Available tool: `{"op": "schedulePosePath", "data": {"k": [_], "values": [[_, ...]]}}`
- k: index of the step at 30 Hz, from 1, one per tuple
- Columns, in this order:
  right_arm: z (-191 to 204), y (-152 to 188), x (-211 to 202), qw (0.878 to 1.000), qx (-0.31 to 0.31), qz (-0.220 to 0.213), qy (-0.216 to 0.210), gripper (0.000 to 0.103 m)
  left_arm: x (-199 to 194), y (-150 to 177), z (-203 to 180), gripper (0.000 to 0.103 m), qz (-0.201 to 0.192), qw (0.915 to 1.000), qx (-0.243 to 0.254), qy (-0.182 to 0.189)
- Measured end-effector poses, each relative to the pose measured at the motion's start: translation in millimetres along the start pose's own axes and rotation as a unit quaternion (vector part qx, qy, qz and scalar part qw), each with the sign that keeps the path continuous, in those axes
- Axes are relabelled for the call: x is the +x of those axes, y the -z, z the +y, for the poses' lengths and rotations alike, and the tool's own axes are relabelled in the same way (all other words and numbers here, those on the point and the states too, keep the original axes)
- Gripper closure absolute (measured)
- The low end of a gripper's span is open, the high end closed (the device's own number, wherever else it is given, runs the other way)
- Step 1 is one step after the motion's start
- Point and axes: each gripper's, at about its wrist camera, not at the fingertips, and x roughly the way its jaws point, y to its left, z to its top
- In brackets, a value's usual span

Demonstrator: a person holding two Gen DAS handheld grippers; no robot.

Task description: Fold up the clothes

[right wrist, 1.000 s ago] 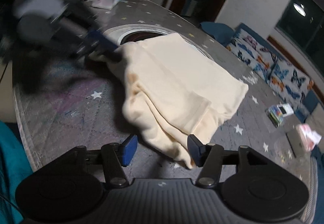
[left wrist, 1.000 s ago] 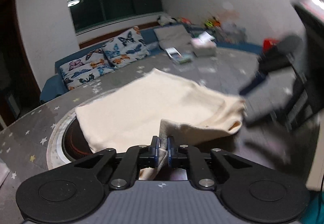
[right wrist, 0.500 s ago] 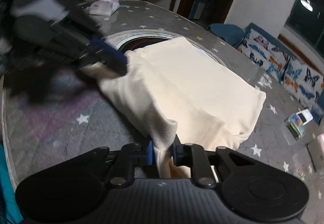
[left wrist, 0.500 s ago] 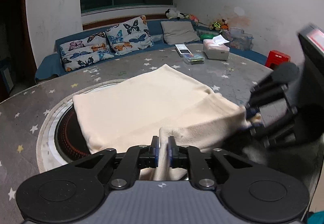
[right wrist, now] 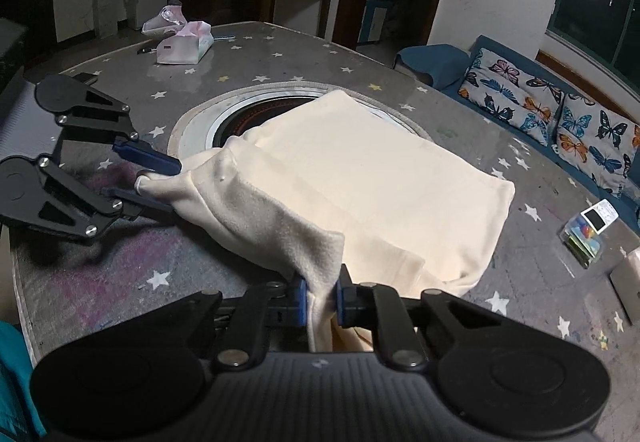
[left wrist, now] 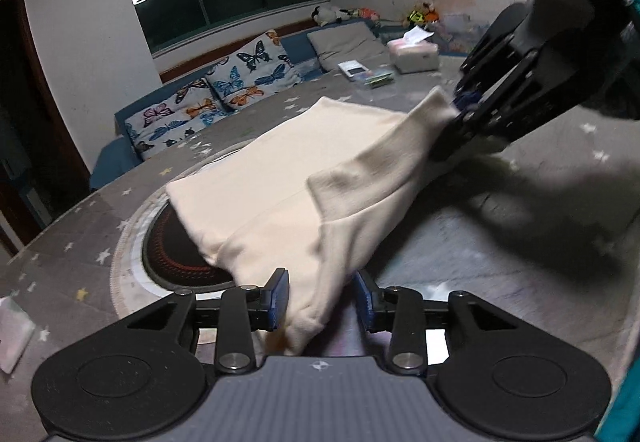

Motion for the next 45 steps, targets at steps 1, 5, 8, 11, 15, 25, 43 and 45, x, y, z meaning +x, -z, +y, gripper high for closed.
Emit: {"op": "schedulePosePath", "data": {"k": [1,5,8,11,15,25,43,45], "values": [[0.6,0.7,-0.3,1.0,0.002,-0.001,0.001,0.092,1.2,1.1,2.1,0.085,0.002,1.0,0.001,0.0],[5.9,3.8,-5.7,1.0,0.003,-0.009,0.004,0.093,-5.2,3.3,6.8,0.094,-0.006,0.9999,-0.003,0.009],[10.7,5.9,-17.1,1.0,0.002,-0.019,0.004,0.093,-18.7,2.5,6.5,0.095,-0.017,0.9996,-0.013,0.018],[17.6,7.6,-35.6,1.0,-0.002,-0.03,0.002,0.093,-37.2,2.5,2.8,0.095,-0.025,0.9991,-0.02,0.028],[37.8,14.3,-70.3,0.999,-0.018,-0.038,-0.014,0.093,-74.7,7.9,-8.8,0.095,-0.033,0.9983,-0.017,0.044],[85.4,19.4,-131.7,0.997,-0.062,-0.044,-0.033,0.094,-138.3,13.1,-24.0,0.095,-0.055,0.997,-0.032,0.045],[-17.8,-52.1,-7.7,1.0,-0.012,0.015,0.004,0.094,10.2,-49.6,57.9,0.095,-0.024,0.9982,-0.054,0.008],[-26.1,-50.9,15.0,1.0,-0.001,0.028,0.011,0.094,33.9,-49.5,63.7,0.095,-0.009,0.9976,-0.068,0.003]]}}
